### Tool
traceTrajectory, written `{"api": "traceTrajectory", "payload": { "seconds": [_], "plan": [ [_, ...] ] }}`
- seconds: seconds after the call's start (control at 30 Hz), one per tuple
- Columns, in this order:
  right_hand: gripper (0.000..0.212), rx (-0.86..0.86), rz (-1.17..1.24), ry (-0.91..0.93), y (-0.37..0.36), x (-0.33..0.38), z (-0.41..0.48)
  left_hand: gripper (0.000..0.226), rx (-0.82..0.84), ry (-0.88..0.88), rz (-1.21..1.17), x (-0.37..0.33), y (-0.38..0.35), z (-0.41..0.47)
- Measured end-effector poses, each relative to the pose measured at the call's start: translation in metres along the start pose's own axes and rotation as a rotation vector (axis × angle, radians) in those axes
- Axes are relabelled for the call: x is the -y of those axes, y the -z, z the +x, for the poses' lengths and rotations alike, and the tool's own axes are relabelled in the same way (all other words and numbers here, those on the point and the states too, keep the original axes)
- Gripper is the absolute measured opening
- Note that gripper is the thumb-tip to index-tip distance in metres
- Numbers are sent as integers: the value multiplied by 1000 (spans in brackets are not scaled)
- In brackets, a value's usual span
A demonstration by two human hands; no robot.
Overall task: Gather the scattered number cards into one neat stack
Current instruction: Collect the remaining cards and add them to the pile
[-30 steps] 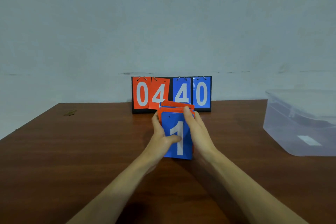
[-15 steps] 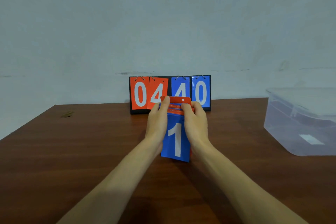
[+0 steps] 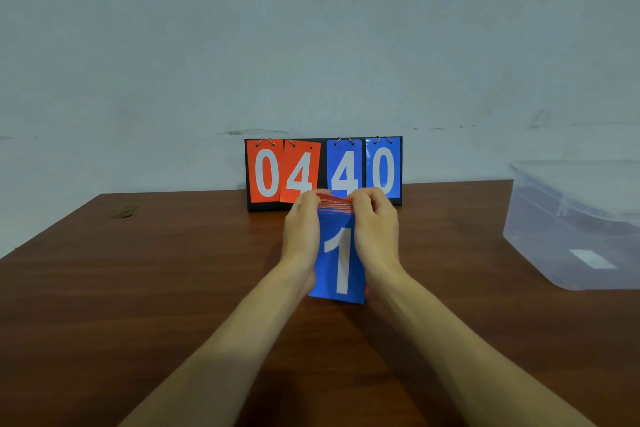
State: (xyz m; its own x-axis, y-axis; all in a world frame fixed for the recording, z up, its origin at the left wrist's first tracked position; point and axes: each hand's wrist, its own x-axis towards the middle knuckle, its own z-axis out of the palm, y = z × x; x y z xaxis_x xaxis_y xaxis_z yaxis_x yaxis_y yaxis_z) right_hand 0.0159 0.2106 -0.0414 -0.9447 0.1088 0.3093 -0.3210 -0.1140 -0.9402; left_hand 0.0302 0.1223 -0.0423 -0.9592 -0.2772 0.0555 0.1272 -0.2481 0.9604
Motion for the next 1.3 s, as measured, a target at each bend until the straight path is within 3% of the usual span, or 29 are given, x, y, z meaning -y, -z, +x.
{"api": "traceTrajectory", "payload": {
  "seconds": [0.17,0.33,0.5,0.6,0.77,0.87,0.97,1.1,1.17,1.3],
  "plan": [
    [24,57,30,-88,4,3,5,53,160,-21,-46,2,12,-12],
    [39,41,25,-23,2,2,-2,37,178,-183,287,9,19,-22],
    [41,45,16,113,3,23,0,36,207,-362,263,-6,15,-24],
    [44,117,-20,70,3,13,-3,42,231,-249,242,1,20,-21],
    [44,212,21,-58,9,-6,-7,53,83,-213,349,17,15,-17],
    [59,284,57,-157,25,-14,-8,45,-23,-136,133,19,14,-14],
    [50,424,-263,-79,47,-25,-16,40,-78,-29,-245,17,22,-9],
    [41,482,-389,0,52,-34,-19,35,-63,102,-377,20,30,-12],
    [36,494,-468,51,49,-33,-14,35,-58,144,-322,23,35,-13],
    [38,490,-718,156,53,-12,-3,68,-192,0,315,22,55,-10]
  ]
}}
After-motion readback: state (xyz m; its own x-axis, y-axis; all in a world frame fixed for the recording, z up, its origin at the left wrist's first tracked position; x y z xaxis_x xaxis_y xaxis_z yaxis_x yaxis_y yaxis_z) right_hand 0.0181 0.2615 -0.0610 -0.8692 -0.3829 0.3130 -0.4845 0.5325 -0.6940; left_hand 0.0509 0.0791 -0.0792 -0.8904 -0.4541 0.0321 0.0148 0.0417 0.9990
